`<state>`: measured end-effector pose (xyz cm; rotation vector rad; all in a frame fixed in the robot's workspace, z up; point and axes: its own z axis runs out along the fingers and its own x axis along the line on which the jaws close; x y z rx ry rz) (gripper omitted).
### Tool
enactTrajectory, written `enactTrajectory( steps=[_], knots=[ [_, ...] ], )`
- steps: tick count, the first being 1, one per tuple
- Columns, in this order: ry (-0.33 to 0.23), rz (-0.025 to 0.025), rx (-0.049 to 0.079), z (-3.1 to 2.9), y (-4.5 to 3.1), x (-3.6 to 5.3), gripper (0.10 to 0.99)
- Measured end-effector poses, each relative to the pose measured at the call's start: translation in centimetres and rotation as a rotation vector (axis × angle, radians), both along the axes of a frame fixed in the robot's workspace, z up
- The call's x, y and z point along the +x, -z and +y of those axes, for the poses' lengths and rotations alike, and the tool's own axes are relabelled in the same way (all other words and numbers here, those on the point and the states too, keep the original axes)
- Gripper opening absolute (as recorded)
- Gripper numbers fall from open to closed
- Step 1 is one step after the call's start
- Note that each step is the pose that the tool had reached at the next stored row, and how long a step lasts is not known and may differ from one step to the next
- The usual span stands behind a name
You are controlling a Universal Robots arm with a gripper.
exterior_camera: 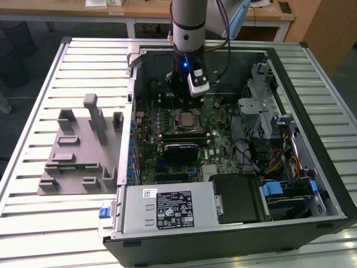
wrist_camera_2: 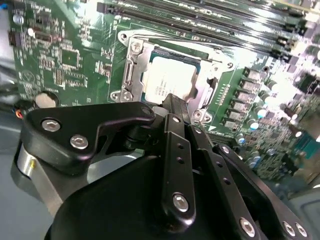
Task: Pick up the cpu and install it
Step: 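Close the cpu cover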
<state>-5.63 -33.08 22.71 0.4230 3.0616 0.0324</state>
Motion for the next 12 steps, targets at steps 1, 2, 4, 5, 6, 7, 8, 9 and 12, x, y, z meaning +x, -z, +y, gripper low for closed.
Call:
enactTrajectory(
  steps=[1,2,4,5,6,7,8,9,12],
  knots=[
    [-0.017,0.0000,0.000,0.00,0.02,0.00,0.106],
    [-0.034,0.0000,0.000,0.00,0.03,0.00,0.106],
    [-0.068,0.0000,0.000,0.00,0.07,0.00,0.106],
    [-0.085,-0.0001,0.000,0.00,0.08,0.00,0.106],
    [-0.100,0.0001,0.000,0.00,0.09,0.00,0.106],
    [-0.110,0.0000,0.000,0.00,0.10,0.00,0.106],
    [-0.113,0.0001,0.000,0.00,0.10,0.00,0.106],
    [-0.113,0.0000,0.000,0.00,0.10,0.00,0.106],
    [-0.113,-0.0002,0.000,-0.02,0.12,0.00,0.106]
  ],
)
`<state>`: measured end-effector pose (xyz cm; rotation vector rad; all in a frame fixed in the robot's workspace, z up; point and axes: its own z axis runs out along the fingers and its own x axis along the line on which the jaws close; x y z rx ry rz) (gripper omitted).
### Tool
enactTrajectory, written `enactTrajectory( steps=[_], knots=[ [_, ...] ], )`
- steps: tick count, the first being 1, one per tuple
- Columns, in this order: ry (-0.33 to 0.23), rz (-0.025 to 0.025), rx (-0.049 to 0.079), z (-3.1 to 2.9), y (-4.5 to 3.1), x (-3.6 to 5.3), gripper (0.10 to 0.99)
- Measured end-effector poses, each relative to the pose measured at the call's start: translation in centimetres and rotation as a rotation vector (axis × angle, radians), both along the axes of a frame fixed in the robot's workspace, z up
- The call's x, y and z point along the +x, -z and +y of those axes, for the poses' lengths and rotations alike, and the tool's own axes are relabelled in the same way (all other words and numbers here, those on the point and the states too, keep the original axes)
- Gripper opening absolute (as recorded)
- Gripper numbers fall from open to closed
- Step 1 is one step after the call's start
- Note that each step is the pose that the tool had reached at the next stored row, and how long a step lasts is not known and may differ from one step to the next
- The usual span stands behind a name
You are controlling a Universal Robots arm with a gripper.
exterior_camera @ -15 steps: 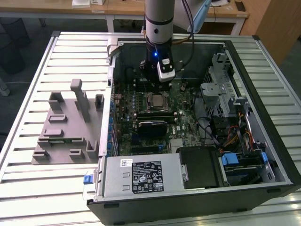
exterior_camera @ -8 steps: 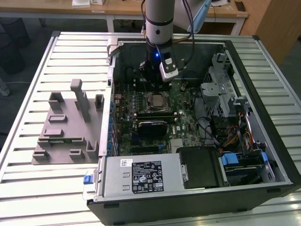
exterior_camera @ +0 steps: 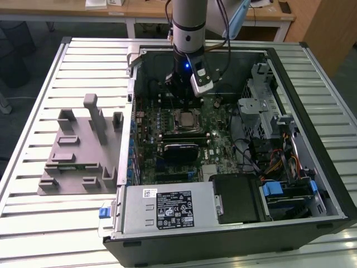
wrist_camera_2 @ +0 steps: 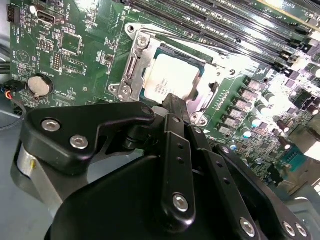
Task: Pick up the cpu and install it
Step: 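Close the cpu cover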
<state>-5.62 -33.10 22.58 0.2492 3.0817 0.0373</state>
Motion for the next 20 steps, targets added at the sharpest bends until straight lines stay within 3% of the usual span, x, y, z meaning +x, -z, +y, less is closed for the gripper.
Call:
enactTrajectory(
  steps=[9,20],
  knots=[
    [0.000,-0.0016,0.000,-0.72,0.54,-0.26,0.106],
    [0.000,-0.0021,0.000,-0.79,1.49,-1.73,0.106]
  ],
)
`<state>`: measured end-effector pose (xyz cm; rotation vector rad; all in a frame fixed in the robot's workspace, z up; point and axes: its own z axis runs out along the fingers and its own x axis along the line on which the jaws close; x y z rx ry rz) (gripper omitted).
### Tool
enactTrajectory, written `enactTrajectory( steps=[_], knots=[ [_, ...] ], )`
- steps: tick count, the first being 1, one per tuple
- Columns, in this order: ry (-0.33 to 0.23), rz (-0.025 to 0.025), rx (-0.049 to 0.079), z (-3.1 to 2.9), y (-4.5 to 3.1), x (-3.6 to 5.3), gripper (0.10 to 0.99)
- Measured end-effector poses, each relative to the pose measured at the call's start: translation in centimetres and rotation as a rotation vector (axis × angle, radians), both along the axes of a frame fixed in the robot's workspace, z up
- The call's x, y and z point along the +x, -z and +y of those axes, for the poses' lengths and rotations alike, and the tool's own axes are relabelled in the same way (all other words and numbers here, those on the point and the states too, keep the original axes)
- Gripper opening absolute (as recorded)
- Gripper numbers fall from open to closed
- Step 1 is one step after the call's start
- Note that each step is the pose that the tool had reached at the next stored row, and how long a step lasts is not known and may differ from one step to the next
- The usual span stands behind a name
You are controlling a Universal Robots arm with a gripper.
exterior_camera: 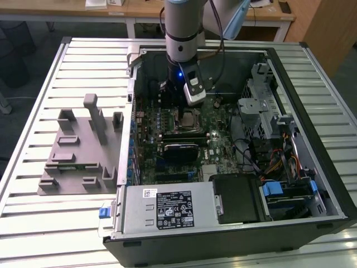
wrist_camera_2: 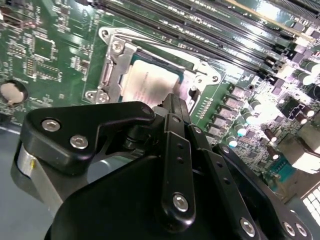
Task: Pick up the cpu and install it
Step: 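Close the cpu cover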
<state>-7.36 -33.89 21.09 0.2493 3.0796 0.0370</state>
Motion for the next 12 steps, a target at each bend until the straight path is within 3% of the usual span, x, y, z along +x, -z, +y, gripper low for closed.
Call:
enactTrajectory(
  steps=[12],
  knots=[
    [0.000,0.0000,0.000,0.00,0.97,-0.77,0.106]
  ],
)
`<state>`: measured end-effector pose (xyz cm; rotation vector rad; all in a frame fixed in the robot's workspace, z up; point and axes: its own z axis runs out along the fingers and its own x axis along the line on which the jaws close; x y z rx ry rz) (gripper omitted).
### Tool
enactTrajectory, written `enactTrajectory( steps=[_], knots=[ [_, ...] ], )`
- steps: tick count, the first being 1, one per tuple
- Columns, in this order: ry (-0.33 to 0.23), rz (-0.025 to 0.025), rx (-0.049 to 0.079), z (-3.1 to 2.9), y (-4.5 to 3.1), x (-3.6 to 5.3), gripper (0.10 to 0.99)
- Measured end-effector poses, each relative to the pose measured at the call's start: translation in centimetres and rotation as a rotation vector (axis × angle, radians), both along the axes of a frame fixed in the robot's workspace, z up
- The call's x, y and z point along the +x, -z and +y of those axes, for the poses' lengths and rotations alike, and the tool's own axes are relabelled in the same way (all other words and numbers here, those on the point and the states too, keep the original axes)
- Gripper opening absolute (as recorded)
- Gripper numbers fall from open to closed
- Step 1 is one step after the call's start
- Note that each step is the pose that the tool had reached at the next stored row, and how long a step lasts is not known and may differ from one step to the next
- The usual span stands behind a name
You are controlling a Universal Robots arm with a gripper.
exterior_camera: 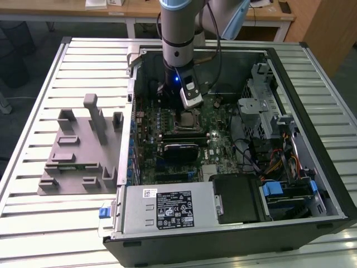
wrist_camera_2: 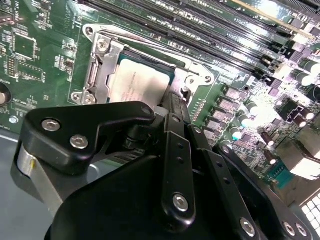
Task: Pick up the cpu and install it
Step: 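Close the cpu cover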
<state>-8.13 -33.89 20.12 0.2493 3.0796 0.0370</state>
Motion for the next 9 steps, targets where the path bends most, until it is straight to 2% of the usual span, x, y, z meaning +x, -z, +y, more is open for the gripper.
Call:
enactTrajectory(
  steps=[9],
  knots=[
    [0.000,0.0002,0.000,0.00,0.40,-0.11,0.106]
  ],
)
